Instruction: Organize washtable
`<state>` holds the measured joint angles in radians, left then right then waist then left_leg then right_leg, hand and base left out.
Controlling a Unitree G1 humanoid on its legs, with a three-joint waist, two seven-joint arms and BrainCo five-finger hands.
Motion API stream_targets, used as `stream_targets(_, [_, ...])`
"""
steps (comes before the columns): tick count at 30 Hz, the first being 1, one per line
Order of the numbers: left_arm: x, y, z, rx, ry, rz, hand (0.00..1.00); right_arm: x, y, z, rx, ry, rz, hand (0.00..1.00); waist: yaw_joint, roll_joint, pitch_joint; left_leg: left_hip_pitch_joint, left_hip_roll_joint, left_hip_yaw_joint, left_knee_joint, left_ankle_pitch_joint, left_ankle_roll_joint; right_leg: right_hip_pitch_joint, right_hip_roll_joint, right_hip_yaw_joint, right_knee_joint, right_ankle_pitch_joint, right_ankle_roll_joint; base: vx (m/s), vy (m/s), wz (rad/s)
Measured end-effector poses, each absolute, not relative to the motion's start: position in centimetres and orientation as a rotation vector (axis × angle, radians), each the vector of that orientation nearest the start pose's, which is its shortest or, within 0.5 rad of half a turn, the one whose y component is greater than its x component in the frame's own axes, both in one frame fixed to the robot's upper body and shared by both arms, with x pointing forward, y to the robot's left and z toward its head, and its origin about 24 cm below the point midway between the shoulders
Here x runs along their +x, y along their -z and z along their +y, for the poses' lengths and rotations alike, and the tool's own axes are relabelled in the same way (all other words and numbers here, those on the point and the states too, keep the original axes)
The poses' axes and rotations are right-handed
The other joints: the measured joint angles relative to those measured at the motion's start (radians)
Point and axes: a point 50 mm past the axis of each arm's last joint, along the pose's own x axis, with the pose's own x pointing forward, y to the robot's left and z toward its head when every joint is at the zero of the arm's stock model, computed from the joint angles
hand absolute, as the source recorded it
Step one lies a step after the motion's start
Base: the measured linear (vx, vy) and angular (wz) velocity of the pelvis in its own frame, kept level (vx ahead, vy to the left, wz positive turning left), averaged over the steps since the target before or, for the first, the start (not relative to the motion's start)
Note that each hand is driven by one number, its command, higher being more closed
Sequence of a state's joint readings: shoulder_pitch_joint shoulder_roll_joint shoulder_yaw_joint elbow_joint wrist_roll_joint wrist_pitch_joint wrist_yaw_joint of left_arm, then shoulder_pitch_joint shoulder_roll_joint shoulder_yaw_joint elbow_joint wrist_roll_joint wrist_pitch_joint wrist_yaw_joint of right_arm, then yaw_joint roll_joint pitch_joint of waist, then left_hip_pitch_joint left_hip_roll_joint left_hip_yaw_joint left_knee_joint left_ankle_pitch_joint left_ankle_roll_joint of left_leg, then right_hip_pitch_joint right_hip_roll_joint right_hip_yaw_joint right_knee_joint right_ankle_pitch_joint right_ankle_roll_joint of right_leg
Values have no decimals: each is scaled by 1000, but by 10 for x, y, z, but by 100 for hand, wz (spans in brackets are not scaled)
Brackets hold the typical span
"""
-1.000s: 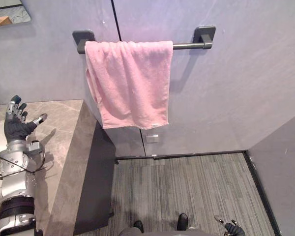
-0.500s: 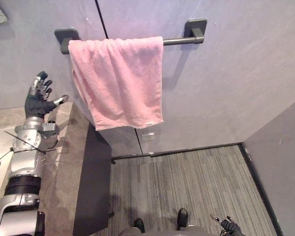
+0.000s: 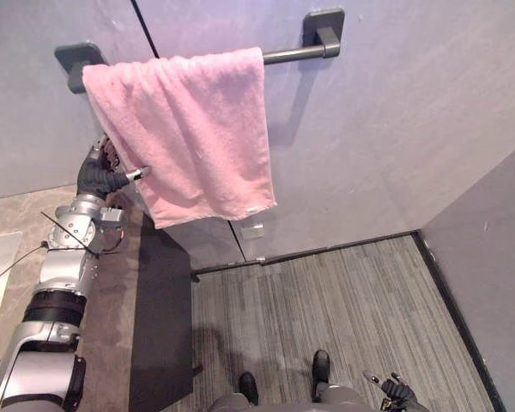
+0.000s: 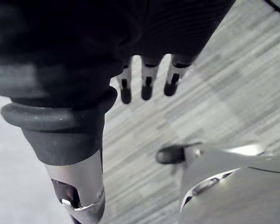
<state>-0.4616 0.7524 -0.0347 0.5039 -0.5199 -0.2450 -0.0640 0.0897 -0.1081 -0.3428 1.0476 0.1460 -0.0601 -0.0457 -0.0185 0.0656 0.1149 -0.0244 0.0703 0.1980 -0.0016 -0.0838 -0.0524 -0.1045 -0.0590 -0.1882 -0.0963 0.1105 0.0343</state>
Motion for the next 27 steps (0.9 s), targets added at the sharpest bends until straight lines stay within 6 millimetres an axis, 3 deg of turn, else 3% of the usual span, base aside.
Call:
stream_targets(1, [322, -155, 308, 223, -110, -260, 0, 88, 154, -239, 170, 519, 1018, 0, -2, 0, 3, 0, 0, 1, 0, 0, 0, 0, 0, 1, 0, 0, 0, -28, -13, -3])
stream_targets(2, [322, -152, 310, 211, -118, -249, 100, 89, 154, -239, 170, 519, 1016, 0, -7, 1, 5, 0, 0, 2, 0, 0, 0, -1, 0, 2, 0, 0, 0, -14, -9, -3])
stream_targets(12, [327, -150, 319, 194, -188, -204, 100, 96, 153, -238, 162, 523, 1004, 0, -22, 1, 28, -18, 0, 12, 0, 0, 0, -25, 0, 11, 0, 4, 0, 0, -4, -2])
stream_targets(15, [330, -157, 318, 192, -191, -225, 100, 117, 142, -237, 101, 458, 923, 0, -20, 1, 29, -16, -2, 18, 1, 0, 0, -24, -2, 16, 0, 5, -1, 3, -1, -5])
stream_targets(19, [331, -161, 320, 201, -198, -228, 100, 189, 91, -233, -21, 300, 603, 0, -20, -2, 31, -12, -5, 27, 8, 0, 0, -25, -6, 33, 0, 15, 0, -42, 0, -9])
stream_targets(21, [334, -169, 318, 202, -194, -251, 100, 239, 38, -224, -90, 188, 342, 0, -16, -6, 34, -13, -5, 39, 18, 0, 0, -27, -7, 51, -1, 25, -3, -94, -9, -15])
stream_targets(22, [334, -172, 317, 204, -193, -257, 100, 250, 23, -220, -107, 156, 274, 0, -13, -9, 35, -13, -5, 45, 19, 0, 0, -29, -6, 55, -1, 28, -5, -109, -22, -21])
stream_targets(24, [335, -177, 317, 235, -183, -263, 100, 285, -36, -201, -159, 20, 23, 0, -5, -18, 41, -18, -1, 53, 23, 0, 0, -38, -7, 66, -1, 40, -9, -98, -22, -16])
stream_targets(26, [337, -177, 313, 244, -165, -261, 100, 299, -67, -194, -183, -48, -93, 0, 4, -24, 44, -22, 0, 56, 30, 0, 0, -43, -7, 73, -2, 47, -12, -81, -21, -8])
stream_targets(27, [338, -178, 312, 245, -162, -263, 100, 312, -93, -187, -177, -115, -174, 0, 4, -29, 47, -29, 1, 56, 40, 0, 0, -44, -7, 75, -2, 53, -13, -84, -27, -4])
